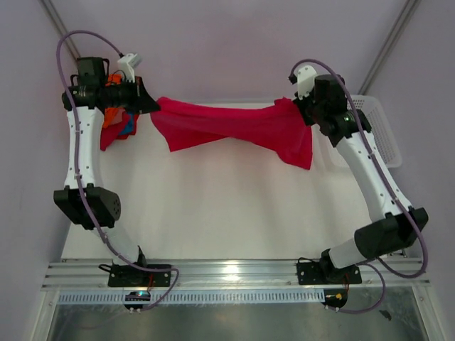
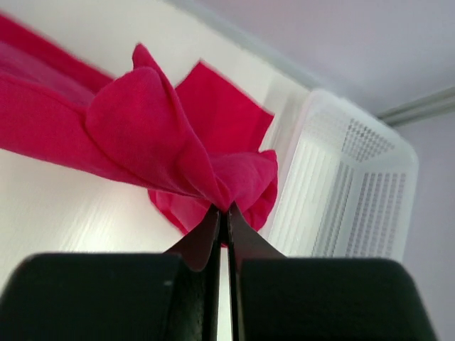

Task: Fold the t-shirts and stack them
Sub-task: Flatten out the tshirt

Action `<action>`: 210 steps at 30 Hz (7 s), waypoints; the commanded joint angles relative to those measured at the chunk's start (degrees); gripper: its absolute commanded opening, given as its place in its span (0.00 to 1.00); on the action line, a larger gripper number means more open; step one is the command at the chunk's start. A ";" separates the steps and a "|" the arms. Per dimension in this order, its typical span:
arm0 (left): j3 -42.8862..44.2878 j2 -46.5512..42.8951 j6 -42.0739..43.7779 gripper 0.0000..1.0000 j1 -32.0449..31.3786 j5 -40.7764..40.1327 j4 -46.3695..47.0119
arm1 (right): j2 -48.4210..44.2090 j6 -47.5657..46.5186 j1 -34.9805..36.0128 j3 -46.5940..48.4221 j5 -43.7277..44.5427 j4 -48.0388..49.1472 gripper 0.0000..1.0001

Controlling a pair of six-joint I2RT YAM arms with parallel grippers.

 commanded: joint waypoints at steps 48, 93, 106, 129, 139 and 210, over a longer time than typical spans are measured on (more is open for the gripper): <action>-8.75 21.48 10.51 0.99 0.30 -3.23 -3.13 | 29.83 1.15 -0.20 1.20 24.59 12.16 0.99; -2.77 34.75 7.96 0.61 0.30 -3.50 3.73 | 49.96 5.10 -3.71 22.30 7.46 -9.98 0.99; 0.49 36.60 1.91 0.05 0.30 -6.39 10.56 | 56.38 4.84 -3.62 27.84 8.95 -10.87 1.00; 8.48 39.06 -9.36 0.00 0.22 -20.72 26.93 | 58.31 5.54 -3.62 32.24 15.36 -2.52 0.99; 6.64 36.87 -8.65 0.00 0.22 -23.26 27.81 | 58.32 2.74 -3.62 33.38 17.30 3.01 0.99; -38.27 2.07 20.78 0.97 -2.60 -17.11 -1.09 | 4.53 -4.57 7.71 -30.34 -18.04 -0.24 0.99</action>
